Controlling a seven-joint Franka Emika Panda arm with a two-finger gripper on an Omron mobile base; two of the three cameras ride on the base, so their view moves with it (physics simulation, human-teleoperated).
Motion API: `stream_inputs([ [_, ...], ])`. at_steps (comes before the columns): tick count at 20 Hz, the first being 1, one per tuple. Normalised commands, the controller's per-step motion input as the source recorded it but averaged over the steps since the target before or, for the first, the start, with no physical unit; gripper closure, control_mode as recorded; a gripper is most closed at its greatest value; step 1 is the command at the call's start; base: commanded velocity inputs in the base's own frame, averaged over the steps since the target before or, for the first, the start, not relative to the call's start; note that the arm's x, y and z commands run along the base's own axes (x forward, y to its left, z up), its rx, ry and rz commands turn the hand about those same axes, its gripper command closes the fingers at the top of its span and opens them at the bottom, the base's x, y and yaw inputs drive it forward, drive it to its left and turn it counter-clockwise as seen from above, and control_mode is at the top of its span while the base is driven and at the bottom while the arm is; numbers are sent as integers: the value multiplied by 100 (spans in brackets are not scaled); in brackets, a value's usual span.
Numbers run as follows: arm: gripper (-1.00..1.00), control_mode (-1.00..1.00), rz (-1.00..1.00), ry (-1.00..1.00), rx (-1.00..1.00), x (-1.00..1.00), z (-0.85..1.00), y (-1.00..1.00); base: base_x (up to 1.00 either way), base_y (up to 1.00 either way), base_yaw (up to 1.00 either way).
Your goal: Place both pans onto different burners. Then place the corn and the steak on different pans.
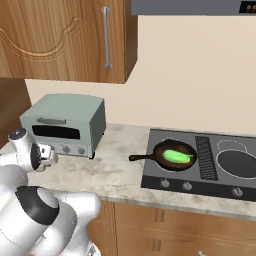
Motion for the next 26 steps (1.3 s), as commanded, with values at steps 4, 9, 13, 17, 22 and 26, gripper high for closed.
stream_inputs([
  [4, 100, -100, -8, 0, 0, -16, 57, -46, 0, 0, 0],
  [9, 100, -100, -9, 0, 0, -8, 28, -38, 0, 0, 0],
  [13, 100, -100, -11, 0, -1, -7, 17, -40, 0, 0, 0],
  [17, 100, -100, -13, -5, 0, -42, 23, -41, 0, 0, 0],
  [22, 100, -100, -11, -7, 0, -44, 23, -37, 0, 0, 0],
  [26, 100, -100, -13, -5, 0, -24, 41, -35, 0, 0, 0],
])
